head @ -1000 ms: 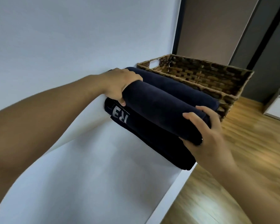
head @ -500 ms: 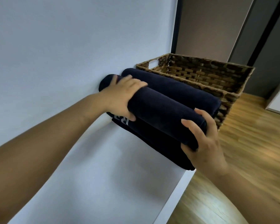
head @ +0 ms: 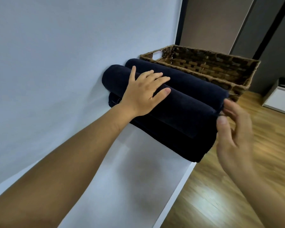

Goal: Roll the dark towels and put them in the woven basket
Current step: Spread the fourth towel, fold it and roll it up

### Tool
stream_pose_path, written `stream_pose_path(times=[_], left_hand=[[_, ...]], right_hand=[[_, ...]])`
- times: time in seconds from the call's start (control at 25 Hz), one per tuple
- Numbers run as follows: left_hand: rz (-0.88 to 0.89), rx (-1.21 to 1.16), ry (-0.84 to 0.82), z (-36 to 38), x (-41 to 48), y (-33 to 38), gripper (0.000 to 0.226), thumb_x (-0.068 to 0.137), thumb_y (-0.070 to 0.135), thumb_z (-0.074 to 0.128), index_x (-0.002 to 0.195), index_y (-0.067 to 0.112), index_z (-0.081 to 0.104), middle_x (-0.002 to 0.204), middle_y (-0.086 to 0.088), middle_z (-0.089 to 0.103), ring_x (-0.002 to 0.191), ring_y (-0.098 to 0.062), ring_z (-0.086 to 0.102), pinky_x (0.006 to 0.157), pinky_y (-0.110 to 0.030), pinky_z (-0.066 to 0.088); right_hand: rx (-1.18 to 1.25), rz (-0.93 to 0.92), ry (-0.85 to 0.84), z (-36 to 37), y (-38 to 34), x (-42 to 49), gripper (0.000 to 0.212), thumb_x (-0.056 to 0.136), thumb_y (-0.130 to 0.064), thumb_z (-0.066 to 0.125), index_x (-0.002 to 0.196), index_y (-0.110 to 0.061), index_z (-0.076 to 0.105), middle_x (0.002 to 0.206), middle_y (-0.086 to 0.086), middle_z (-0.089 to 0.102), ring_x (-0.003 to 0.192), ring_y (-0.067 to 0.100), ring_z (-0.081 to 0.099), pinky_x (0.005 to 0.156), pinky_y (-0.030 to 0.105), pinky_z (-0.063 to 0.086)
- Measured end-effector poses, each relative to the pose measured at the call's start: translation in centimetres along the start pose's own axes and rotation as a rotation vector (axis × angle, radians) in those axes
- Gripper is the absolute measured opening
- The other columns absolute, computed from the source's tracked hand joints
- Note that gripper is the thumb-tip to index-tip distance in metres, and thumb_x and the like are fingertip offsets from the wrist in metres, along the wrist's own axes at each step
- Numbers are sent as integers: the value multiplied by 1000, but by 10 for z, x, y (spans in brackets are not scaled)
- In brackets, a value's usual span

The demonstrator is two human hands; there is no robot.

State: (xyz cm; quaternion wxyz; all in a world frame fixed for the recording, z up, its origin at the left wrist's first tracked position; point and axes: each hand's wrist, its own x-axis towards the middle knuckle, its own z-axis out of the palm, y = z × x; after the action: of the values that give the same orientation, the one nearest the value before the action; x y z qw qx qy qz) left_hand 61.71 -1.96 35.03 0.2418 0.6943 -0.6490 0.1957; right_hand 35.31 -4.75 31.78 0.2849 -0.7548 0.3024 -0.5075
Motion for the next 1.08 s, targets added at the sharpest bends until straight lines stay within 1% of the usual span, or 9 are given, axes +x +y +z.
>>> stream_pose_path(times=[0.08,0.16,0.28,0.44,0.56,0.64,0.8,0.92,1.08], left_hand=[[-25,-33,-9,0,-9,0,56,96,60,19,137,36,48,148,10,45,144,-14,28,117,-60,-3],[-77,-103,-36,-2,-15,0,56,93,60,20,136,38,48,151,12,39,147,-12,20,117,-57,-10],[-234,-192,-84,-6,-11,8,50,96,52,20,126,41,57,154,14,35,149,-13,9,114,-58,-16],[-532,-204,-151,-11,2,34,36,98,43,32,99,36,67,156,10,33,150,-19,-2,111,-64,-15],[-751,-201,-247,-20,20,58,31,94,36,36,97,33,67,155,8,33,150,-20,-7,109,-70,-9],[-851,-195,-279,-23,34,73,30,93,33,41,115,36,62,158,2,25,150,-21,-7,111,-67,-9],[-1023,-183,-278,-20,40,82,62,81,33,55,139,45,36,163,-3,1,149,-29,9,117,-60,5],[-1093,-214,-282,-23,36,82,68,80,28,56,142,49,33,163,1,-3,150,-28,5,118,-53,16],[-1084,-211,-272,-19,36,81,60,84,17,53,140,40,46,161,15,13,149,-12,-13,120,-49,4]], right_hand=[[213,396,97,-6,4,22,40,90,-42,61,127,-29,53,125,-3,59,114,15,59,95,35,52],[293,636,25,-3,12,40,68,72,-55,75,128,-23,54,120,2,64,106,20,65,91,44,55],[268,716,-43,5,15,55,86,59,-60,81,130,-22,53,118,2,65,104,21,65,86,40,55],[312,761,2,8,24,61,98,39,-65,85,122,-24,51,117,-1,63,102,22,64,90,47,55],[303,726,-17,4,33,60,90,56,-58,85,129,-25,44,127,-1,52,111,19,55,98,43,50],[240,627,-49,-5,37,63,83,64,-56,82,131,-23,46,128,-3,51,112,13,50,98,35,46],[215,469,-116,-17,39,71,64,68,-52,82,111,-29,41,105,-10,55,100,13,56,83,29,44],[83,322,-298,-24,41,75,82,69,-60,76,131,-31,30,111,-5,58,103,19,57,86,38,48],[-339,30,-582,-28,38,91,80,76,-74,56,134,-22,35,131,10,43,122,31,40,86,41,44]])
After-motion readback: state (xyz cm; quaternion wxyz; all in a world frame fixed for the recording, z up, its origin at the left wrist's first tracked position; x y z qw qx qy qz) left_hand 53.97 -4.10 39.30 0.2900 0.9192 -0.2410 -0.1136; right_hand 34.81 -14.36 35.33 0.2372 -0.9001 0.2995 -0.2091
